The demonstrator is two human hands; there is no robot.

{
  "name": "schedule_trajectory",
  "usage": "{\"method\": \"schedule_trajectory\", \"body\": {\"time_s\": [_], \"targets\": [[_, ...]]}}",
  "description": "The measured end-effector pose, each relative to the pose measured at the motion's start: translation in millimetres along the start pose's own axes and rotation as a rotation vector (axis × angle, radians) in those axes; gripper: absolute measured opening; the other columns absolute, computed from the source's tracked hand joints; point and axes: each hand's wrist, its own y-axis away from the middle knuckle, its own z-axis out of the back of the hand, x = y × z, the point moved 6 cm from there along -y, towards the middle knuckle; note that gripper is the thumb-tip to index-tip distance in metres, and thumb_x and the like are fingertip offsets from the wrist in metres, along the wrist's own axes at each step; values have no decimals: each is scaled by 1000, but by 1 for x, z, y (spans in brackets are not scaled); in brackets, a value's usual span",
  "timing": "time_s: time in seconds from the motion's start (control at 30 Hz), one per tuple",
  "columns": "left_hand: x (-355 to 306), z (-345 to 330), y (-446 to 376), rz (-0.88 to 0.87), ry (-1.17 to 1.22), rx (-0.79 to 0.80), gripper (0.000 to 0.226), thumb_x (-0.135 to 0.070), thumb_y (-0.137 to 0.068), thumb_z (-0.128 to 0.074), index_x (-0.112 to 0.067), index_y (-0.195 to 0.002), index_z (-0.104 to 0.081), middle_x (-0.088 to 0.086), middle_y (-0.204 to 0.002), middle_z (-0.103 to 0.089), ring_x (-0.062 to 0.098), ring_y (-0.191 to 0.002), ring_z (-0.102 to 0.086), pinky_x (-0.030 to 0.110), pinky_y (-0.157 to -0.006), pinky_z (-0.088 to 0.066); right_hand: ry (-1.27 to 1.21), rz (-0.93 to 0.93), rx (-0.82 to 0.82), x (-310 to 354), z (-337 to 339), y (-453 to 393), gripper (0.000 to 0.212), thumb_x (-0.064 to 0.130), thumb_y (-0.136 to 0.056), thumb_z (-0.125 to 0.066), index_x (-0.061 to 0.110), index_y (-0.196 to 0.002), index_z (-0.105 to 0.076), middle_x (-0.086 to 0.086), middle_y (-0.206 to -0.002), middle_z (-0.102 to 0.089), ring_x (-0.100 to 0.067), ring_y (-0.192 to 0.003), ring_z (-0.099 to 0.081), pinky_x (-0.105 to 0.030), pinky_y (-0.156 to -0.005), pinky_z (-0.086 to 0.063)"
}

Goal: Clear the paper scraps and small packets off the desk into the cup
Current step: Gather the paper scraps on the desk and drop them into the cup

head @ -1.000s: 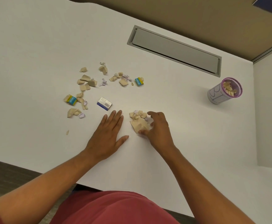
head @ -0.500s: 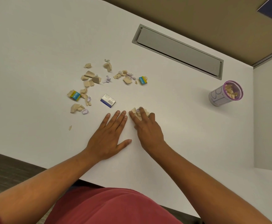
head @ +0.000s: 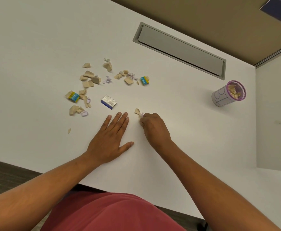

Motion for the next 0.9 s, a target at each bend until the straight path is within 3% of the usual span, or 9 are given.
{"method": "schedule_trajectory", "body": {"time_s": [0.2, 0.3, 0.4, 0.5, 0.7, 0.83, 0.9], "targets": [[0, -1, -1, 1, -2, 9, 91, -73, -106, -18, -9, -170, -9, 8, -180, -5, 24, -167, -1, 51, -135, -10, -582, -347, 9, -31, -1, -6, 18, 13, -84, -65, 15, -81, -82, -3, -72, -76, -16, -60, -61, -27, -59, -49], [0, -1, 0, 4, 1, 19, 91, -73, -105, -17, -9, -170, -9, 8, -180, -5, 25, -167, -1, 51, -134, -11, -884, -517, -31, -51, 2, 0, 12, 16, -75, -75, 22, -81, -84, 13, -75, -78, -2, -75, -73, -19, -69, -57], [0, 0, 0, 8, 20, 24, 91, -72, -106, -18, -8, -169, -10, 9, -180, -4, 26, -167, -1, 53, -134, -11, -1305, -625, -28, -69, 5, 8, 9, 9, -75, -83, 13, -83, -84, -4, -88, -81, -22, -90, -78, -30, -80, -62], [-5, 4, 0, -2, 62, 16, 87, -67, -107, -23, -8, -170, -9, 9, -180, -2, 26, -167, 0, 54, -134, -11, -1602, -720, -68, -90, 16, 19, 11, 1, -80, -81, 3, -91, -82, -12, -100, -80, -23, -94, -78, -22, -76, -60], [-53, 26, -18, -156, 211, -77, 69, -47, -112, -32, -6, -167, -24, 11, -178, -16, 25, -166, -11, 52, -133, -18, -1915, -857, -216, -144, 47, 48, 15, -4, -89, -69, -2, -102, -75, -12, -109, -79, -22, -106, -74, -21, -83, -61], [-108, 41, -68, -313, 222, -112, 59, -37, -111, -43, -4, -160, -43, 15, -171, -34, 30, -160, -31, 48, -130, -30, -1929, -847, -382, -193, 86, 64, 17, -4, -90, -68, -2, -107, -71, -13, -112, -77, -19, -97, -77, -22, -86, -61], [-142, 38, -95, -381, 265, -38, 60, -39, -111, -45, -6, -162, -39, 13, -174, -27, 30, -163, -25, 45, -133, -23, -1871, -828, -469, -220, 109, 69, 21, -4, -88, -71, -1, -109, -71, -13, -112, -76, -18, -97, -75, -24, -88, -61]]}}
